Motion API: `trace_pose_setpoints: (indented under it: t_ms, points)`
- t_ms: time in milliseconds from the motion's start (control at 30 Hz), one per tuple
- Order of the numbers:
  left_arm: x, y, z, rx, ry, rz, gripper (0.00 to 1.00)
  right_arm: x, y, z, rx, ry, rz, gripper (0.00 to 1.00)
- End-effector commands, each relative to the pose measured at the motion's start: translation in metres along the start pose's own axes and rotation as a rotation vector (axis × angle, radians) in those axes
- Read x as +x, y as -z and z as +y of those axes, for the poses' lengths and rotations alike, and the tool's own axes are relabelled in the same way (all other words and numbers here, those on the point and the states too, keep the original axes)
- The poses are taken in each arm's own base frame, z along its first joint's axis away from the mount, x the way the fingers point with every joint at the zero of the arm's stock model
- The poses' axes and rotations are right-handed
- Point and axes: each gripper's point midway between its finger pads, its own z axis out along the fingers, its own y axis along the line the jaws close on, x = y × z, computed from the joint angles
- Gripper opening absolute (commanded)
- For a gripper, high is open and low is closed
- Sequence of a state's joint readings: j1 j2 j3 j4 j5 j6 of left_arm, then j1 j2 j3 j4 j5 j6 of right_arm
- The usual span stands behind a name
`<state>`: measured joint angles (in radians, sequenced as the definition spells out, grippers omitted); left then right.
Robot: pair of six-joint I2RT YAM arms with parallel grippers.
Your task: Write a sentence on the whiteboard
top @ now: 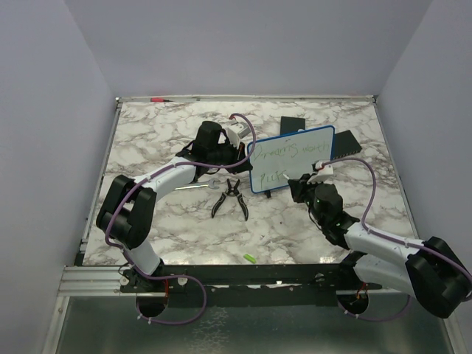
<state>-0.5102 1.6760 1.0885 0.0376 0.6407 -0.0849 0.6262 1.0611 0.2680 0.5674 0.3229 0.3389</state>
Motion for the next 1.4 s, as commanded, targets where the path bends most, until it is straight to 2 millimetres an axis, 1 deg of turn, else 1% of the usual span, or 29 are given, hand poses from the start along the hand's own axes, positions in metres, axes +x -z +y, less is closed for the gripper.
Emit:
trace_pose_setpoints:
  t_ms: [0,233,433,700,1367]
  points:
    - [0.01,-0.005,0.005,-0.022,-0.006,0.039,0.0,-0.014,-0.006,0.007,-0.02,-0.002,-0.035,0.01]
    - [0.009,-0.005,0.004,-0.021,-0.008,0.038,0.0,-0.014,-0.007,0.002,0.005,-0.004,-0.039,0.01]
    - [0.009,-0.005,0.004,-0.022,-0.009,0.037,0.0,-0.009,-0.008,-0.004,0.042,-0.006,-0.022,0.01]
    - [0.009,-0.005,0.003,-0.019,-0.009,0.037,0.0,-0.008,-0.006,-0.015,0.097,-0.021,-0.03,0.01]
    - [0.008,-0.005,0.003,-0.019,-0.01,0.036,0.0,0.002,-0.005,-0.03,0.179,-0.029,-0.016,0.01]
